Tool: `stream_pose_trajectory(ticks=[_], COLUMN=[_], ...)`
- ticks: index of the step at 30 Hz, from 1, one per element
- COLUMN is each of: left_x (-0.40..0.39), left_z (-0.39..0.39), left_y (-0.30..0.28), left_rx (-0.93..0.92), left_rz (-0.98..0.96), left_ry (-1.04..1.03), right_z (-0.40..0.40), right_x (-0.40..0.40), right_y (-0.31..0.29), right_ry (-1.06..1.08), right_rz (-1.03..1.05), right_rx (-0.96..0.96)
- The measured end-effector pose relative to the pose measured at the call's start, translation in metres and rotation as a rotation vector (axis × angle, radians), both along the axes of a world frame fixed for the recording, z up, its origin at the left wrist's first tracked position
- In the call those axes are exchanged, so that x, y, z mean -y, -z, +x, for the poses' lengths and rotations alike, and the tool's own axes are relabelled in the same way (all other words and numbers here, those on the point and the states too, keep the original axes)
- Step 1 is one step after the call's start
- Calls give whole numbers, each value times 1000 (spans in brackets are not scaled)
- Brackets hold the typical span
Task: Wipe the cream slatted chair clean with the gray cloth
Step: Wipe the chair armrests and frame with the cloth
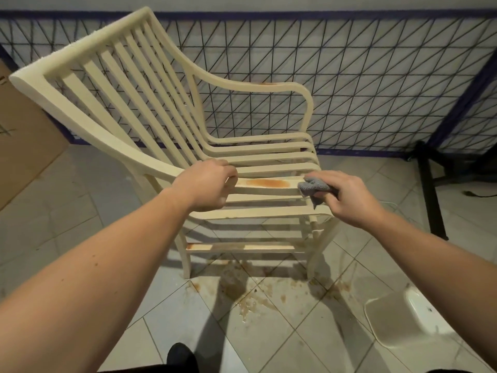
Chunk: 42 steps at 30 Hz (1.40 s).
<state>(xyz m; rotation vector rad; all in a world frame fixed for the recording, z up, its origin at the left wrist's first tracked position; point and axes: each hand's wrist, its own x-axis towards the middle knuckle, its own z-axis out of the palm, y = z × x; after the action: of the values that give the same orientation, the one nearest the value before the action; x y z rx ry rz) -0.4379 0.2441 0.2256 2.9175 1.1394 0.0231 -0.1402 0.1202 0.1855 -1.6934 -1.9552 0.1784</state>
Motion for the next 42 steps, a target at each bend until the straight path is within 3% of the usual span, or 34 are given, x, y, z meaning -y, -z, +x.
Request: stream_pose_trajectory(ticks=[7, 12, 18, 22, 26, 29, 34, 37, 39, 42], left_x=[18, 20, 29, 32, 33, 34, 35, 37, 38, 37], left_z=[12, 14, 14, 13, 14, 13, 14, 15, 15, 14], left_y=[-3, -7, -5, -5, -7, -7, -9, -10, -11, -11], left_rx=[56, 74, 115, 118, 104, 89, 78, 68, 64, 64], left_rz=[-64, -78, -28, -34, -48, -38, -31, -30, -29, -29], left_ry=[-54, -102, -113, -137, -139, -138, -149, -154, -158, -161], right_z=[1, -12, 5, -24, -25, -5, -4, -20, -33, -39], right_x=[4, 19, 11, -4, 10, 20, 6, -6, -1, 10], right_y=[-7, 11, -20, -14, 6, 4, -19, -14, -3, 12], right_ry=[48, -20, 167, 118, -76, -132, 232, 212, 98, -97], right_rz=[-59, 41, 135, -72, 11, 83, 154, -82, -35, 40], right_rx=[-100, 21, -184, -3, 93, 51, -277, -20, 68, 34])
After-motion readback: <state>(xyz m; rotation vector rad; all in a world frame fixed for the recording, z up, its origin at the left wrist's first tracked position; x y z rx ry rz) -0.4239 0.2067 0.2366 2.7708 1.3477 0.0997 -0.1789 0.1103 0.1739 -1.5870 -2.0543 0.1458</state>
